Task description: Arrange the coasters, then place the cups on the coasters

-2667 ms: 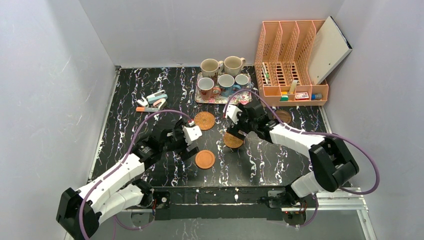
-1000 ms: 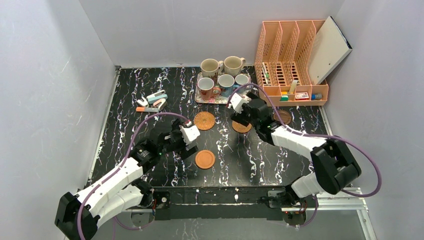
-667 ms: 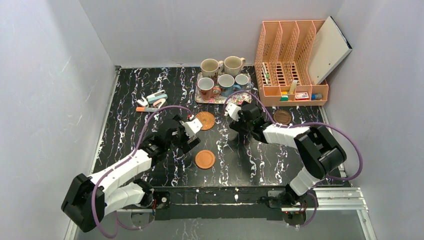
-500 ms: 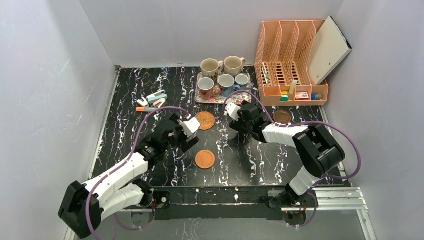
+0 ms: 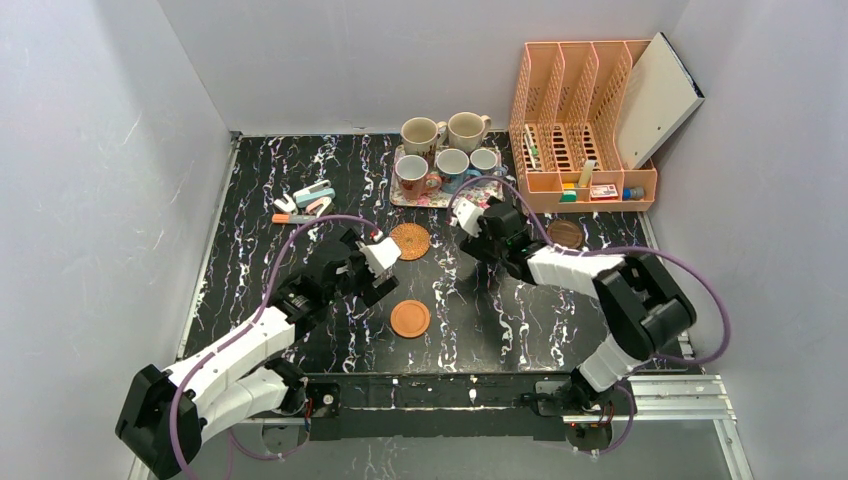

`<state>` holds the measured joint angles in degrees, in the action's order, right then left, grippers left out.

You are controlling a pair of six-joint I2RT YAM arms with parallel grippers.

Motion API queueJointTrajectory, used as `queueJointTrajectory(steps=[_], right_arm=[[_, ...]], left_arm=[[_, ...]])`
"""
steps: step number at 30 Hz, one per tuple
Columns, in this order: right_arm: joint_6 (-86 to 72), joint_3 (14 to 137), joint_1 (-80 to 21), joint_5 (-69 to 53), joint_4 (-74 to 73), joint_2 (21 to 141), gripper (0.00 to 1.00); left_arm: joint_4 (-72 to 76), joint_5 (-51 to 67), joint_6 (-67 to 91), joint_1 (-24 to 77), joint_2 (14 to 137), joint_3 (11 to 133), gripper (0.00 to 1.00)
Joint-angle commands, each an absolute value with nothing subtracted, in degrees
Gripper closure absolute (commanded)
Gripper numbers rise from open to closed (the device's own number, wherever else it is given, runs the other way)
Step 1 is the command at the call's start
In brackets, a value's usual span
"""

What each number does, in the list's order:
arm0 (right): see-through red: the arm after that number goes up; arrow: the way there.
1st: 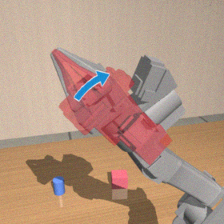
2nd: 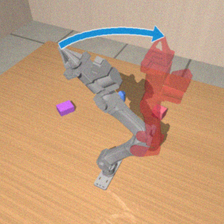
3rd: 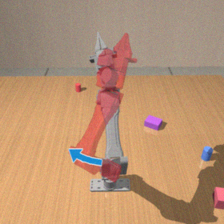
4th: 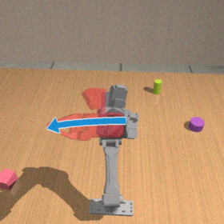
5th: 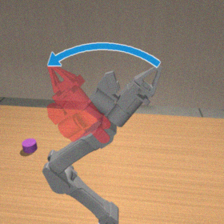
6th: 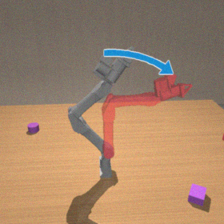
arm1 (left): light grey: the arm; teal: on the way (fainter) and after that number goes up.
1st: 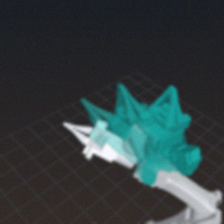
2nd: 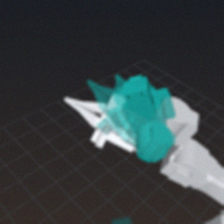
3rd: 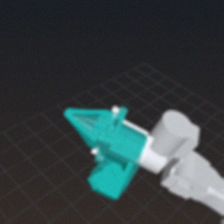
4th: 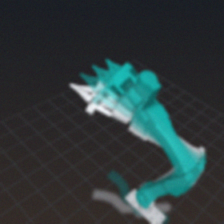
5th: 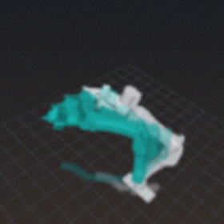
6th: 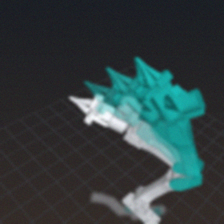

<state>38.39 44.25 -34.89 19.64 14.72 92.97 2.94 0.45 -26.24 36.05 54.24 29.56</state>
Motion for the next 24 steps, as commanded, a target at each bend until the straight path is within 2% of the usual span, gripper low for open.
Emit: queueJointTrajectory(steps=[1,7,17,24], right_arm=[[35.41,45.16,-34.79,16.02,14.59,82.31,0.02],[33.89,42.22,-33.41,14.35,18.61,73.05,0.02],[33.80,41.05,-31.32,14.66,20.18,72.93,0.02],[34.26,40.72,-31.03,13.82,19.94,72.25,0.02]], left_arm=[[0.41,5.81,-27.38,35.93,54.14,30.09,0.02],[0.35,3.56,-28.18,38.09,55.35,30.56,0.02],[1.05,-12.54,-30.79,49.58,70.32,31.99,0.02],[1.79,-12.62,-30.66,51.59,70.67,32.13,0.02]])
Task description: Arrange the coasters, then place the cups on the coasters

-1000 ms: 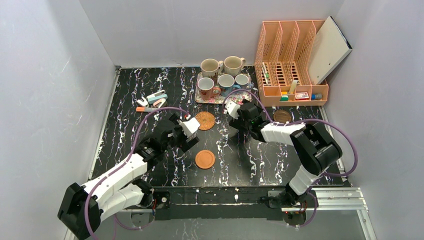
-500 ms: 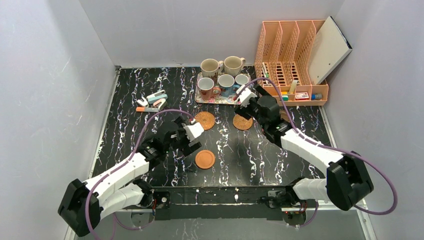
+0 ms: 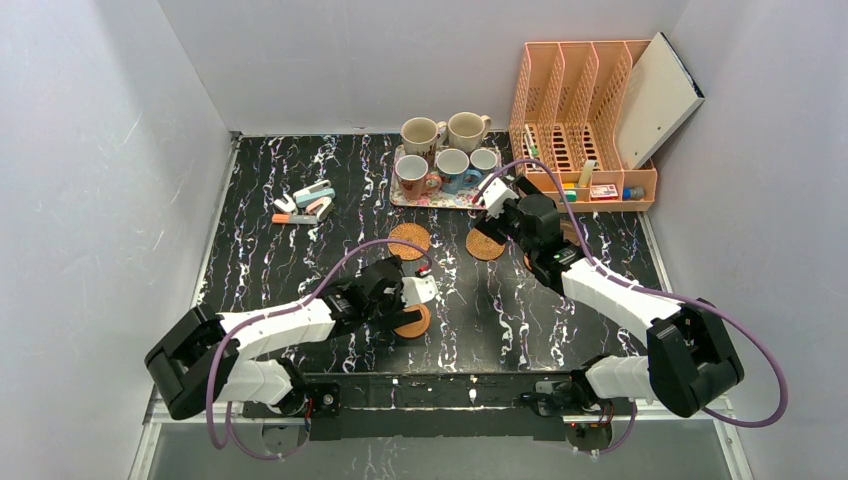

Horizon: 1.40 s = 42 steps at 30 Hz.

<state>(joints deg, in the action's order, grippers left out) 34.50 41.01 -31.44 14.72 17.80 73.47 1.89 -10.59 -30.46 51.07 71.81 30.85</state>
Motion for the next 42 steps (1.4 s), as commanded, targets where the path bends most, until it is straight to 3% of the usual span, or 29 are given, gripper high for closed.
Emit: queueJointTrajectory(steps=[1,6,16,22,42], right_arm=[[34.22,40.74,-31.03,13.73,19.87,72.32,0.02],[34.54,40.69,-31.03,13.71,19.79,72.70,0.02],[34.98,40.36,-31.03,13.57,19.80,72.73,0.02],[35.00,40.12,-30.78,13.24,19.90,72.10,0.02],[34.79,39.54,-30.32,12.39,20.16,70.64,0.02]], left_arm=[[1.81,-12.08,-30.33,51.59,69.97,32.35,0.02],[2.13,-8.30,-30.37,51.59,66.98,31.80,0.02],[2.66,-7.85,-31.27,52.89,73.82,31.14,0.02],[1.73,-12.32,-32.61,53.17,73.64,30.64,0.02],[-11.87,-24.99,-39.57,52.54,55.24,20.06,0.02]])
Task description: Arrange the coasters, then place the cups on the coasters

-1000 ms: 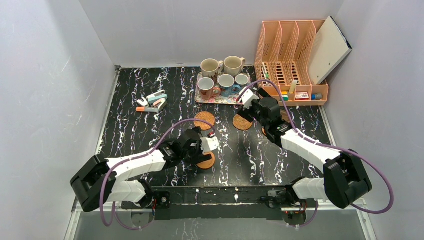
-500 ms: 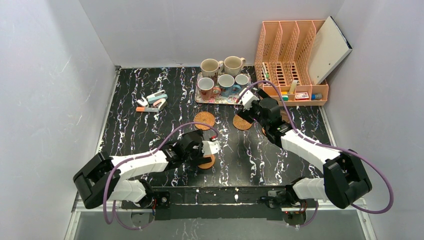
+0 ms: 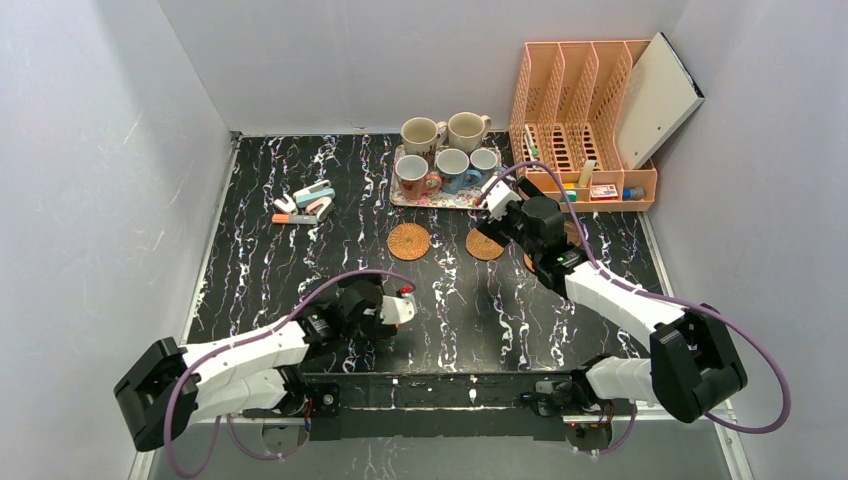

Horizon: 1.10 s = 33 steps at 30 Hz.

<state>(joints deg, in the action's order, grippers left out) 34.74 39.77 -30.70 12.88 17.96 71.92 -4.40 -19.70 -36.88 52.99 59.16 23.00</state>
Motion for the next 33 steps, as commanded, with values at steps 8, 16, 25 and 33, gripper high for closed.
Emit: queueJointTrajectory(steps=[8,16,25,33], right_arm=[[34.75,39.47,-30.13,12.30,20.31,70.38,0.02],[34.72,39.40,-29.99,12.22,20.26,70.36,0.02],[34.94,39.71,-29.77,12.29,19.86,70.37,0.02],[33.49,44.04,-27.08,14.18,13.02,72.67,0.02]], left_arm=[[-15.60,-27.94,-44.27,48.68,46.15,16.05,0.02],[-16.21,-20.71,-49.50,36.64,44.63,16.93,0.02],[-10.24,-18.70,-46.33,35.19,45.90,20.23,0.02],[-12.61,-10.78,-36.90,35.24,45.92,32.16,0.02]])
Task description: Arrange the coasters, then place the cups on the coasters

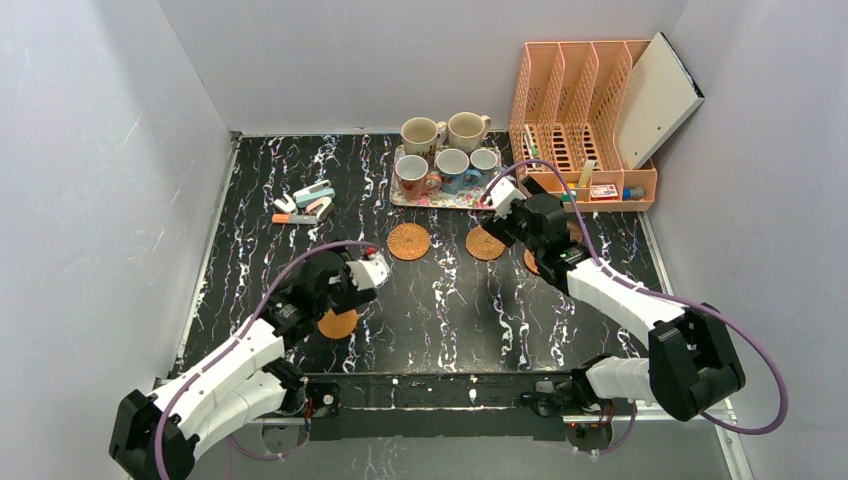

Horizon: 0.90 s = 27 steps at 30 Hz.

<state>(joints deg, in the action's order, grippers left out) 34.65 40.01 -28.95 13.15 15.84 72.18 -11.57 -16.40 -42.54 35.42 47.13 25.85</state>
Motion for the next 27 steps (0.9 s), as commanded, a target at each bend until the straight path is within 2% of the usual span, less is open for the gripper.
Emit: queueJointTrajectory(steps=[1,5,11,18,27], right_arm=[[33.22,44.76,-26.30,14.32,11.54,72.83,0.02],[30.53,48.08,-20.72,13.95,5.18,73.57,0.02],[25.26,50.81,-10.03,2.85,-2.59,76.57,0.02],[23.52,52.42,-9.23,1.58,-5.70,82.35,0.02],[25.60,54.14,-9.23,9.15,-9.76,89.47,0.02]], left_arm=[[-12.95,-10.17,-35.74,35.23,45.58,32.91,0.02],[-14.18,-8.26,-31.30,35.24,43.03,33.78,0.02],[-15.24,-2.59,-28.16,35.24,36.62,30.37,0.02],[-15.55,3.40,-25.51,35.23,34.81,28.85,0.02],[-14.92,5.45,-25.56,35.24,35.93,27.69,0.02]])
